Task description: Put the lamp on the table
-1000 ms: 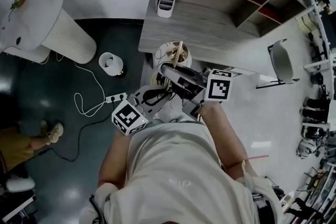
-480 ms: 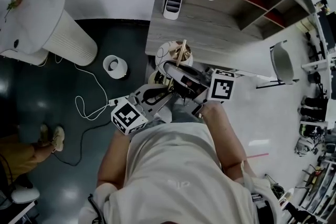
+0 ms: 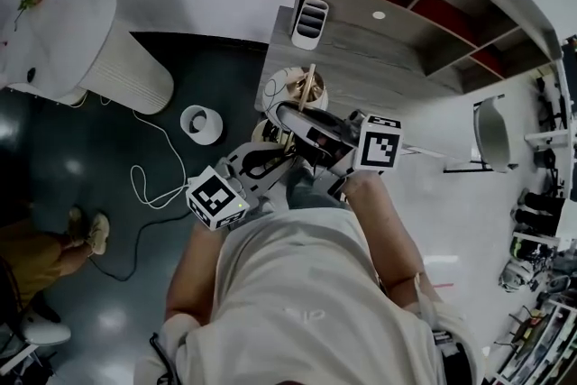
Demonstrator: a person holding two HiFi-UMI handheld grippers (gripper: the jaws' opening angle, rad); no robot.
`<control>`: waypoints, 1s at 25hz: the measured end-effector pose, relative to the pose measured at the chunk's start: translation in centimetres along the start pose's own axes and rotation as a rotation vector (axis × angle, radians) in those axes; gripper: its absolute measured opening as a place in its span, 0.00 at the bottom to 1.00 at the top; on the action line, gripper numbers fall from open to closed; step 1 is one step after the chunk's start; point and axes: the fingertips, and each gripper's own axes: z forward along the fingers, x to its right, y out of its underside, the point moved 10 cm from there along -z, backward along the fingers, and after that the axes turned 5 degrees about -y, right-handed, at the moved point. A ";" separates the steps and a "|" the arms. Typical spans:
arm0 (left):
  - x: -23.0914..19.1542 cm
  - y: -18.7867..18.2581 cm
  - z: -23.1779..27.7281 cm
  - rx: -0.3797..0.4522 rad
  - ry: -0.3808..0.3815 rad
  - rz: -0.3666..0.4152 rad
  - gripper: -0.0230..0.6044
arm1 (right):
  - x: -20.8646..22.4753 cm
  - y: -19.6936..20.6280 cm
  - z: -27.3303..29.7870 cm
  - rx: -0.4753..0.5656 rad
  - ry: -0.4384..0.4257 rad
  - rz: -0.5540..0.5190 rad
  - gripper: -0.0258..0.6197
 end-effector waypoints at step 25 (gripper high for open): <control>-8.5 -2.7 11.4 0.021 -0.221 0.007 0.11 | 8.8 -13.5 0.7 -0.163 -0.120 0.023 0.09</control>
